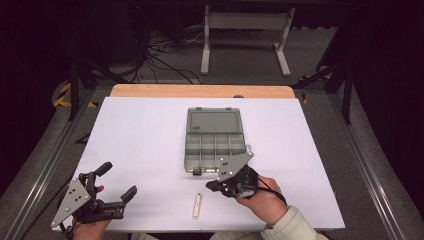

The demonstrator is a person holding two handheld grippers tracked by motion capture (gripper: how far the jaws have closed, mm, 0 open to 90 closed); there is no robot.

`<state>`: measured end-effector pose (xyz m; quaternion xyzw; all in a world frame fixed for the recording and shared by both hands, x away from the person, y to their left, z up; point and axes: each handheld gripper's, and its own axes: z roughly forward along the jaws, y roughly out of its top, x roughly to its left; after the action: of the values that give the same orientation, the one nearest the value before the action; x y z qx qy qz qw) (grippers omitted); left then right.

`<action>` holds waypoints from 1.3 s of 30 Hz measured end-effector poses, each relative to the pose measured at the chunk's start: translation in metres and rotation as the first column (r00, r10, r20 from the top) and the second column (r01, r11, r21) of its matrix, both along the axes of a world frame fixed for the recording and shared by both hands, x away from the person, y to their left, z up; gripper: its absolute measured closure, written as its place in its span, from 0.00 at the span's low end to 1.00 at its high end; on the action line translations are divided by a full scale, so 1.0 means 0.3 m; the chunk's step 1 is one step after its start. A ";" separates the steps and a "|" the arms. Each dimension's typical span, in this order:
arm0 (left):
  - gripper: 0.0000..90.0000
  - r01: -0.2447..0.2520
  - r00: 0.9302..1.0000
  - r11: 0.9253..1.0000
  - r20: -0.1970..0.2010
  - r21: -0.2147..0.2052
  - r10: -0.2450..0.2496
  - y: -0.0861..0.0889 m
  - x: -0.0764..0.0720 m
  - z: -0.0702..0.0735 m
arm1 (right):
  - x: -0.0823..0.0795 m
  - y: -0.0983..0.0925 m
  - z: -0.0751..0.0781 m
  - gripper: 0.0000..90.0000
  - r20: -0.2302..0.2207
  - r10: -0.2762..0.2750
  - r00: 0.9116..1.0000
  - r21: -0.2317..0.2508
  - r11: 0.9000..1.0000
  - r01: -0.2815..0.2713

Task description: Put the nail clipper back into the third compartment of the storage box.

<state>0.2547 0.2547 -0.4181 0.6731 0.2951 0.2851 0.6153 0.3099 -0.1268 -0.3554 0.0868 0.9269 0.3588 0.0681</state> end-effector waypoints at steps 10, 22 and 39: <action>0.00 0.002 1.000 1.000 0.001 0.005 -0.002 -0.002 0.001 -0.001 | 0.007 0.023 -0.031 1.00 -0.062 0.019 0.998 -0.141 0.990 -0.028; 0.00 0.005 1.000 1.000 -0.006 0.005 -0.005 -0.004 0.003 -0.003 | 0.005 0.038 -0.073 1.00 -0.091 0.047 0.995 -0.199 0.978 -0.064; 0.00 0.005 1.000 1.000 -0.002 0.004 -0.005 -0.003 0.002 -0.002 | -0.010 0.075 -0.165 1.00 -0.137 0.098 0.986 -0.163 0.979 -0.120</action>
<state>0.2553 0.2537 -0.4187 0.6755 0.2933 0.2834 0.6142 0.3070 -0.1042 -0.4050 0.0526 0.9600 0.2748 -0.0044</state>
